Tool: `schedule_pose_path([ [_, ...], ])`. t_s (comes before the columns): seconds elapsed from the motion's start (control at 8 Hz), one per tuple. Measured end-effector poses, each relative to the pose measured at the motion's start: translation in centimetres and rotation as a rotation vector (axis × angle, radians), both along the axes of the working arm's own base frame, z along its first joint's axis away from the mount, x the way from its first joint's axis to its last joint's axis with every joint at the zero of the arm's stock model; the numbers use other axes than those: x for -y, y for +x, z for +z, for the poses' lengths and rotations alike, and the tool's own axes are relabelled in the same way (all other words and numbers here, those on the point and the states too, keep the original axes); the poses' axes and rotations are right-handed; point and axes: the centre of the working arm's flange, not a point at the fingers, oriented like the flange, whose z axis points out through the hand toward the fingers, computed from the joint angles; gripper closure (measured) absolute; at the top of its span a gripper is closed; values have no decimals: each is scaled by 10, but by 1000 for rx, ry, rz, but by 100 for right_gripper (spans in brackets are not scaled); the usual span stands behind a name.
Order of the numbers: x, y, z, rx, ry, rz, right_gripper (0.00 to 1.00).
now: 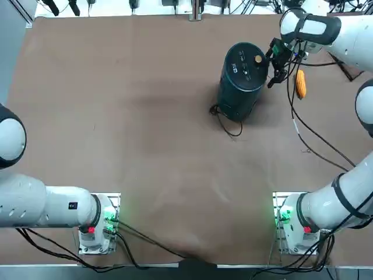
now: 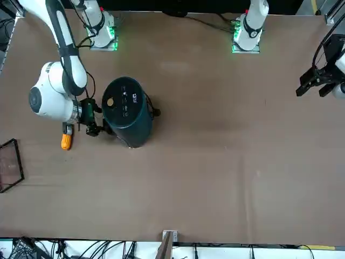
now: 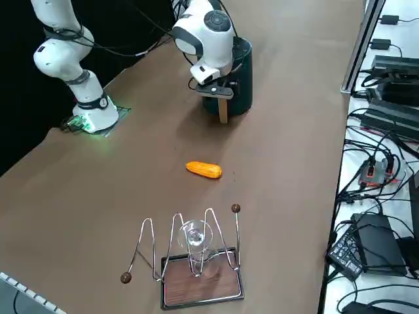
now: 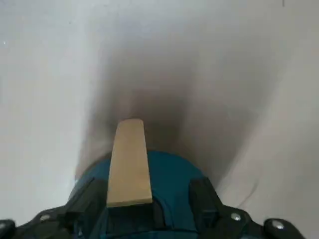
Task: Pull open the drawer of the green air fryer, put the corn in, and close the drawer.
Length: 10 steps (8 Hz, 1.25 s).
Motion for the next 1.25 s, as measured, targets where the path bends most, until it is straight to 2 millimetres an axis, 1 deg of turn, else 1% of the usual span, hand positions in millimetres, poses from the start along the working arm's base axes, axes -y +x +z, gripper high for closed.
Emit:
schedule_pose_path([
  [0.25,-5,-1,-3,16,-2,-2,3],
  [0.38,-8,-1,-5,23,-2,-2,5],
  [0.5,-10,-2,-8,25,-4,-2,12],
  [0.62,-11,-2,-9,30,-5,-4,22],
  [0.75,-10,1,-6,46,-5,-11,43],
  [0.88,-9,2,-5,51,-4,-12,53],
  [1.12,-7,2,-5,50,-4,-14,53],
  [1.25,-3,2,-6,49,-5,-21,53],
])
